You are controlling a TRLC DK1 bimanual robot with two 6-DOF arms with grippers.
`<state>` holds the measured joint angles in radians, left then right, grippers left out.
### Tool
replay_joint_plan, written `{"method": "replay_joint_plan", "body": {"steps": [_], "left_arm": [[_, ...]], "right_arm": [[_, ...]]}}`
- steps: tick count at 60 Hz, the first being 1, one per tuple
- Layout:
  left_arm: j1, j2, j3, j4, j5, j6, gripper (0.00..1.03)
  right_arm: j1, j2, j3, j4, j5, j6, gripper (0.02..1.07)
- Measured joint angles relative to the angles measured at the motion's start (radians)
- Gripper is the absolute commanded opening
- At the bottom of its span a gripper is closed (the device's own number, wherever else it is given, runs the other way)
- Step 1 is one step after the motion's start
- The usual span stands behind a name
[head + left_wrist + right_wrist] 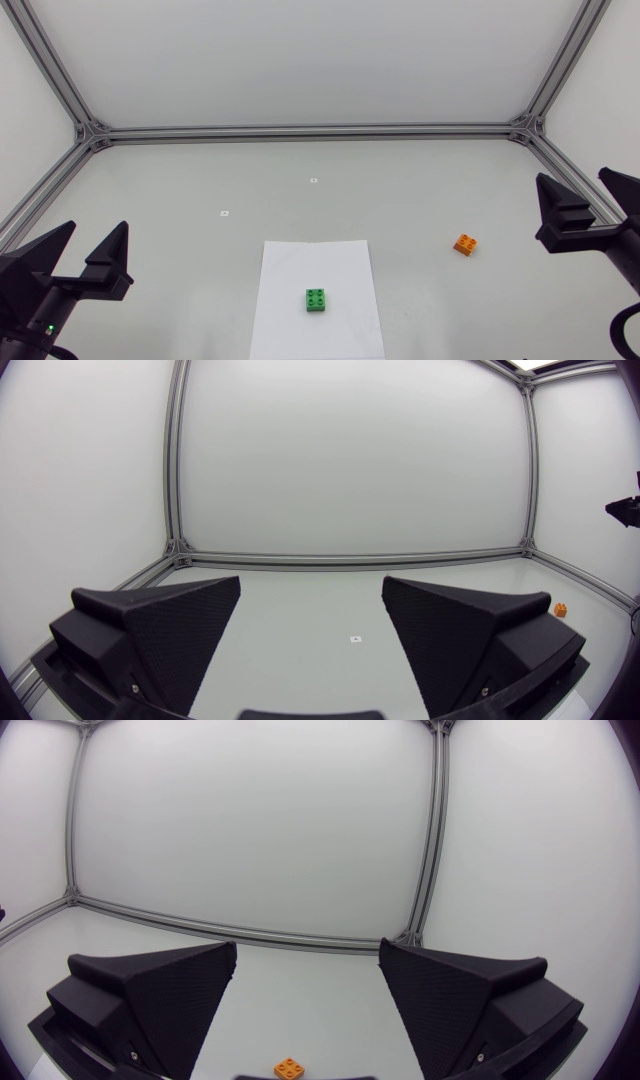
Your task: Pick up the orange 2x2 brick with the right arm and stack it on top of the green 2x2 brick in the center
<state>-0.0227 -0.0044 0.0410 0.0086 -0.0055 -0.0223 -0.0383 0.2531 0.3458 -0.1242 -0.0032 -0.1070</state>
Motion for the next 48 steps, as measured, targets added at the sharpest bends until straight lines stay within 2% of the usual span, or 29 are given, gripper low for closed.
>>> {"method": "replay_joint_plan", "body": {"steps": [15,23,34,48], "left_arm": [[0.000,0.000,0.000,0.000,0.000,0.000,0.99],[0.000,0.000,0.000,0.000,0.000,0.000,0.99],[0.000,0.000,0.000,0.000,0.000,0.000,0.99],[0.000,0.000,0.000,0.000,0.000,0.000,0.99]], "right_arm": [[-0.021,0.228,0.146,-0.102,-0.004,0.002,1.03],[-0.077,0.370,0.241,-0.168,-0.062,0.002,1.03],[-0.098,0.589,0.414,-0.346,-0.076,-0.002,1.03],[-0.127,0.761,0.498,-0.452,-0.116,-0.077,1.03]]}}
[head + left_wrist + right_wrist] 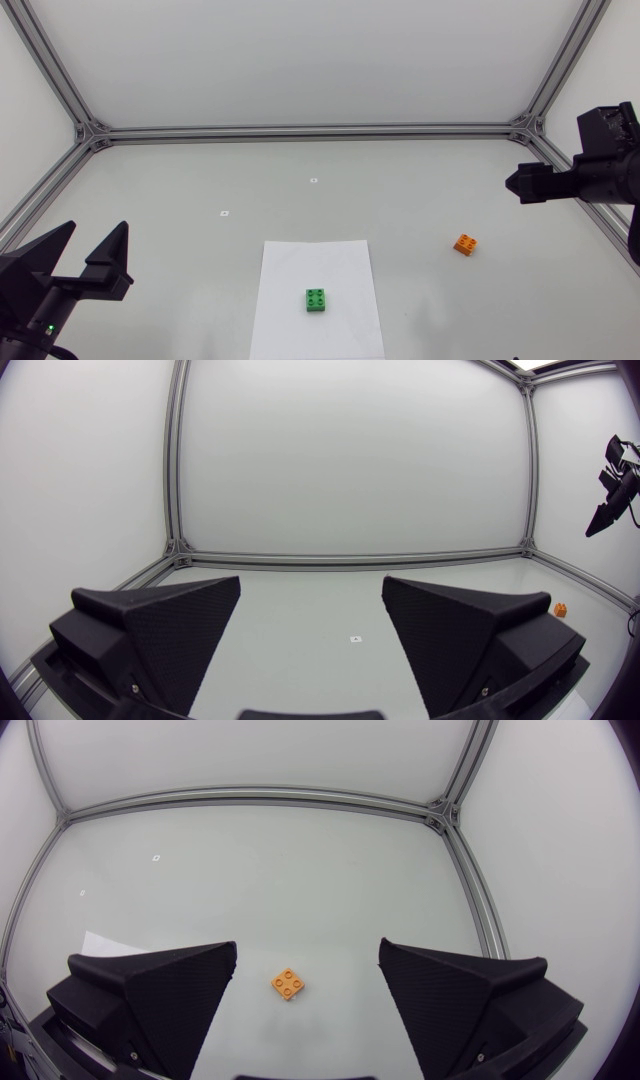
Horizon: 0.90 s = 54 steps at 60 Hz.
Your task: Pick up the orange 2x2 brick with the right arm and stack it on top of the green 2x2 brick in the center
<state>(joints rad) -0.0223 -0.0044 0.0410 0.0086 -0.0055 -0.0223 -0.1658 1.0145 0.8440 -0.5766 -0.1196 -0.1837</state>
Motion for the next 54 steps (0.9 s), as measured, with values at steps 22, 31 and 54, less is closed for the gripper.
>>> {"method": "replay_joint_plan", "body": {"steps": [22,31,54], "left_arm": [[0.000,0.000,0.000,0.000,0.000,0.000,0.99],[0.000,0.000,0.000,0.000,0.000,0.000,0.99],[0.000,0.000,0.000,0.000,0.000,0.000,0.99]], "right_arm": [[0.000,0.222,0.128,-0.169,-0.038,-0.211,0.99],[0.008,0.303,0.144,-0.192,-0.037,-0.301,0.98],[0.028,0.488,0.161,-0.206,0.015,-0.594,0.99]]}}
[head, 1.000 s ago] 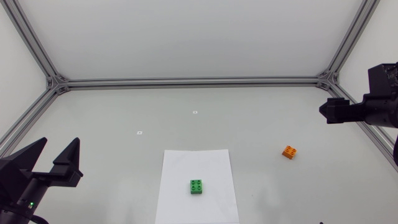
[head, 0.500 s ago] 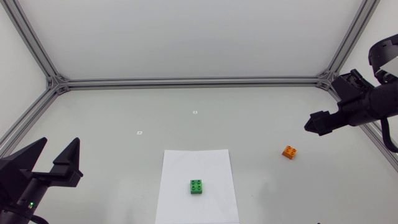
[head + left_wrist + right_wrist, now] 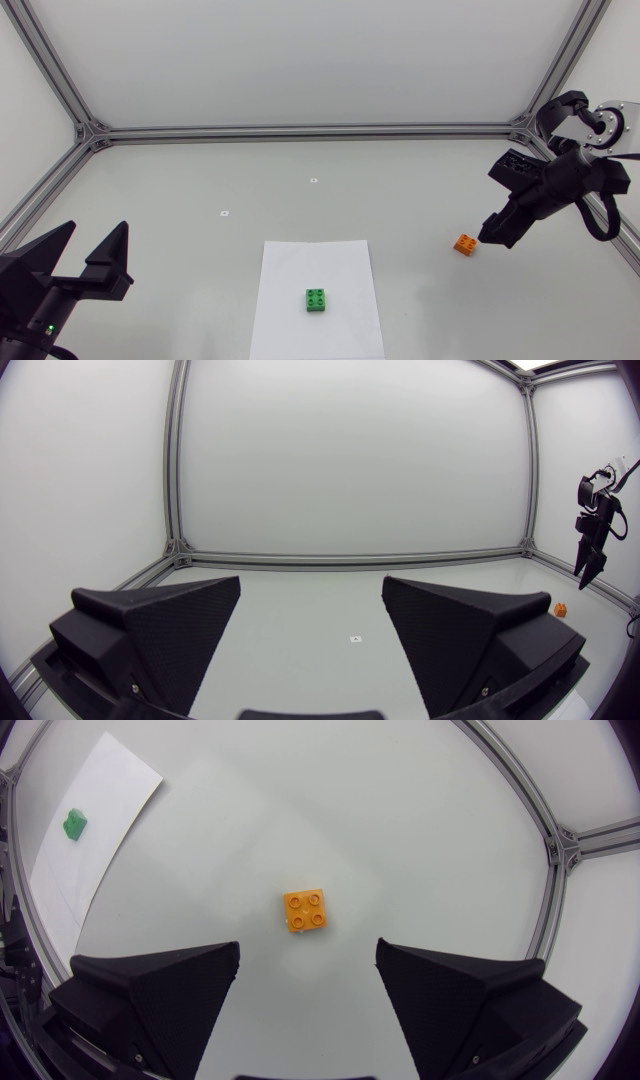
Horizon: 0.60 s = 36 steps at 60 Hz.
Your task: Pick up the orange 2x2 brick with the right arm and stack it on top of the green 2x2 brick in the center
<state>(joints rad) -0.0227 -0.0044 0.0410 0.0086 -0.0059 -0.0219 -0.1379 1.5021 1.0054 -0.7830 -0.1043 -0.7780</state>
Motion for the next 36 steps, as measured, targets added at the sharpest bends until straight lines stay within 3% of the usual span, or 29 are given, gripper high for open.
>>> {"method": "replay_joint_plan", "body": {"steps": [36], "left_arm": [[0.000,0.000,0.000,0.000,0.000,0.000,0.99]], "right_arm": [[0.013,0.304,0.100,0.002,0.000,-0.098,0.99]]}}
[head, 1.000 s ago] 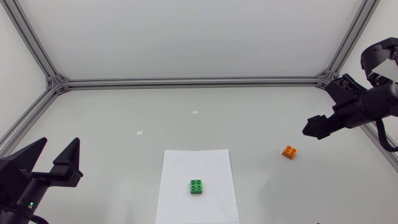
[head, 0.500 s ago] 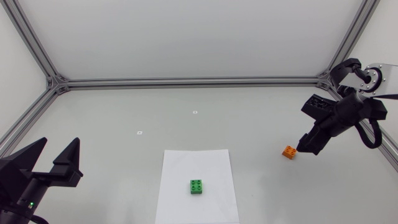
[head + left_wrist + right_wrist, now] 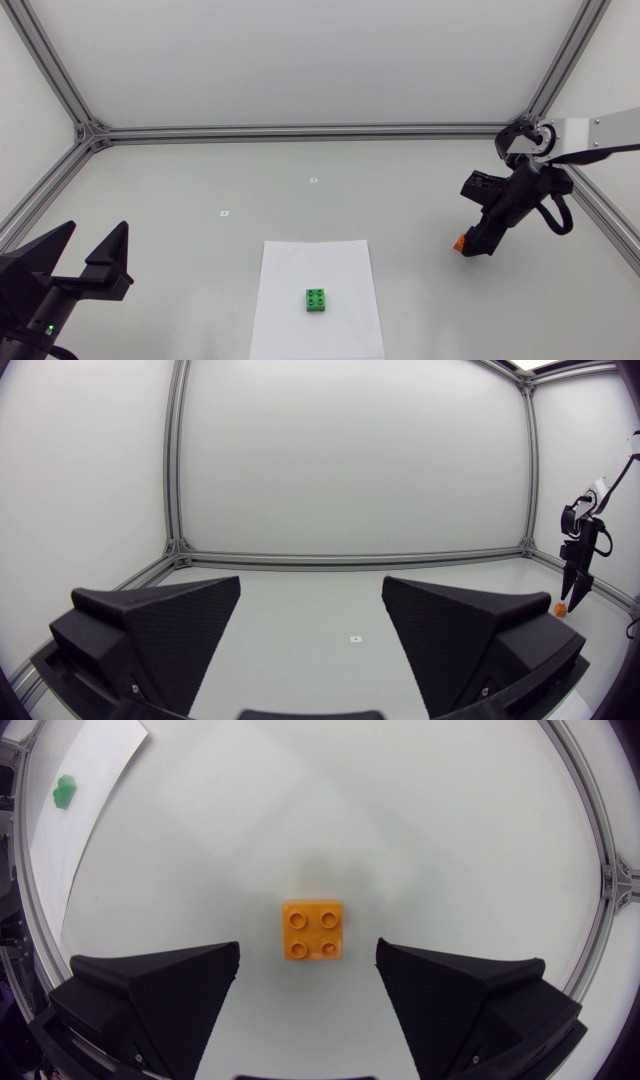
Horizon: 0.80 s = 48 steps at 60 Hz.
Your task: Pick up the orange 2x2 brick with the right arm and stack it on top of the green 2x2 brick in the center
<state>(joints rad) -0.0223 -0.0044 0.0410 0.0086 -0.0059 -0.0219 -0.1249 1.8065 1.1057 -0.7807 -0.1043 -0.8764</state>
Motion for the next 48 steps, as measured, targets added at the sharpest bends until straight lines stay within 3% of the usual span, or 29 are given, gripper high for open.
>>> {"method": "replay_joint_plan", "body": {"steps": [14,32,40,48], "left_arm": [[0.000,0.000,0.000,0.000,0.000,0.000,0.99],[0.000,0.000,0.000,0.000,0.000,0.000,0.99],[0.000,0.000,0.000,0.000,0.000,0.000,0.99],[0.000,0.000,0.000,0.000,0.000,0.000,0.99]], "right_arm": [[0.006,0.038,0.002,0.037,0.004,-0.010,0.95],[0.011,0.046,0.002,0.051,0.006,-0.033,0.79],[0.019,0.046,0.002,0.052,0.013,-0.041,0.64],[0.021,0.046,0.002,0.052,0.020,-0.045,0.61]]}}
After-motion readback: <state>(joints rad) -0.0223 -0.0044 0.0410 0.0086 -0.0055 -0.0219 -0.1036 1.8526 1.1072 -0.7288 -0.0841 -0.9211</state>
